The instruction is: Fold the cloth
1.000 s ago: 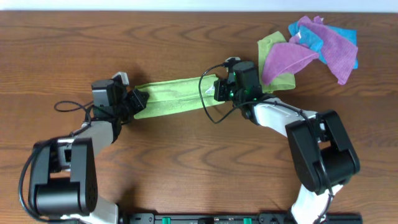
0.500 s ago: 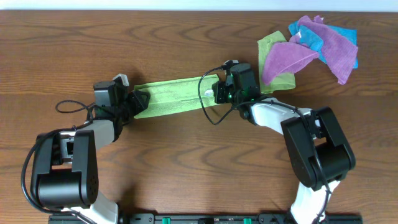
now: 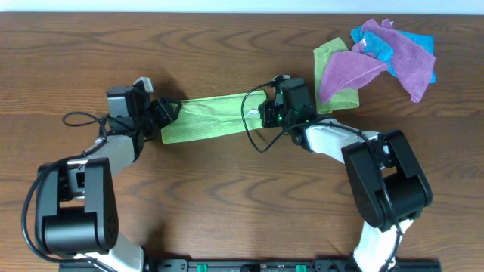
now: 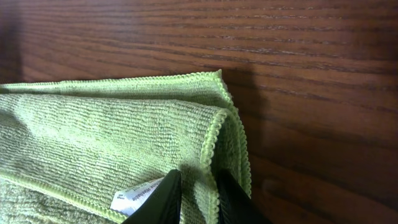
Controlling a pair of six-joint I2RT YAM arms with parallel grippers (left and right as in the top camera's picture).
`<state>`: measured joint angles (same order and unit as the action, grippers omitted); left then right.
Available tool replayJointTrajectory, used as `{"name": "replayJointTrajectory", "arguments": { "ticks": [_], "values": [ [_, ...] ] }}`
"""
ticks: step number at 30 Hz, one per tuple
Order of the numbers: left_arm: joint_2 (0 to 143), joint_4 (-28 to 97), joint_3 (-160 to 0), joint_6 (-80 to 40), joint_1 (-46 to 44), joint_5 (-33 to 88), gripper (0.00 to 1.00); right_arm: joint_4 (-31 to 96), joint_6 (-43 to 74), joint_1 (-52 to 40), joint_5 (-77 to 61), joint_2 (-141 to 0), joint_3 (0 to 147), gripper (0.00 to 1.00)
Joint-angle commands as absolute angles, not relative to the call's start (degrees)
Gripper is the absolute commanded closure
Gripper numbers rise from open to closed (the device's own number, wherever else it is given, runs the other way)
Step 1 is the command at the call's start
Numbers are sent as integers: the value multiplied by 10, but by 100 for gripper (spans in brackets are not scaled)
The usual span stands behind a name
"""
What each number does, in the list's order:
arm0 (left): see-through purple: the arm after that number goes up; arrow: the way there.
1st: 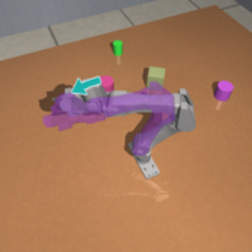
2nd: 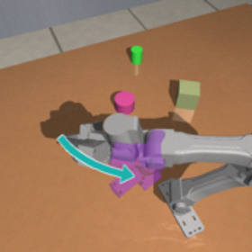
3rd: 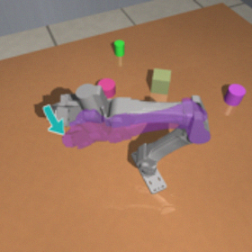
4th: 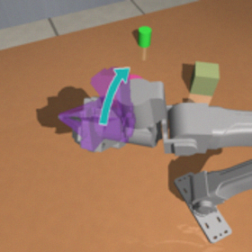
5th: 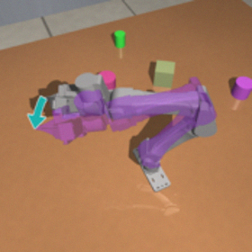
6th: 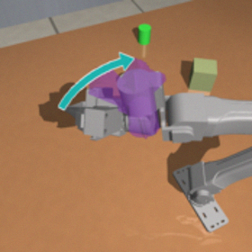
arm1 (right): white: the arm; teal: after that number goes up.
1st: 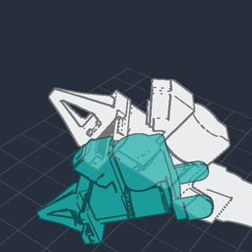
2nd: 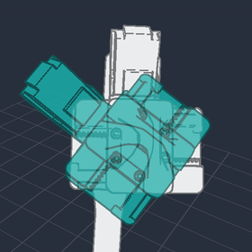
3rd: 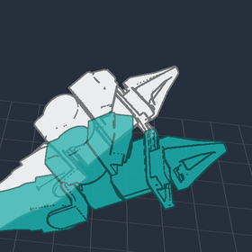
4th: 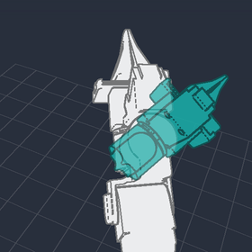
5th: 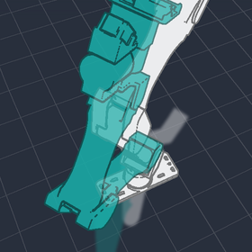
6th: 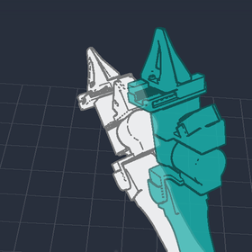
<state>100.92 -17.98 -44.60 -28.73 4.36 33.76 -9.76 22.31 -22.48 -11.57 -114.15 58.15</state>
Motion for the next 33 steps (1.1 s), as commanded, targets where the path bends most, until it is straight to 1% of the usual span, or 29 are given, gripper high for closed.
{"name": "replayJointTrajectory", "arguments": {
  "ticks": [1, 6, 14, 18, 24, 25, 27, 28, 29, 31, 33],
  "values": [
    [988, -178, -467, -288, 54, 375, 61, -95, 218, -230, -109, -1146, 590, 80],
    [950, -169, -470, -290, 68, 377, 61, -90, 218, -230, -109, -1146, 590, 81],
    [872, -69, -470, -258, 99, 371, 60, -85, 218, -230, -109, -1146, 590, 81],
    [868, -31, -470, -239, 103, 368, 60, -80, 217, -230, -109, -1146, 590, 82],
    [868, -17, -470, -238, 103, 365, 59, -79, 217, -230, -109, -1146, 590, 81],
    [868, -17, -470, -238, 103, 365, 58, -79, 217, -230, -109, -1145, 590, 80],
    [868, -14, -470, -240, 100, 370, 58, -78, 218, -229, -110, -1143, 590, 71],
    [868, -11, -470, -240, 99, 371, 58, -78, 218, -229, -110, -1141, 590, 65],
    [868, -8, -470, -240, 97, 371, 58, -77, 218, -229, -112, -1136, 590, 56],
    [868, -1, -470, -241, 96, 371, 57, -75, 218, -229, -124, -1123, 590, 40],
    [868, 7, -470, -241, 96, 371, 57, -65, 230, -229, -127, -1109, 590, 34]
  ]
}}
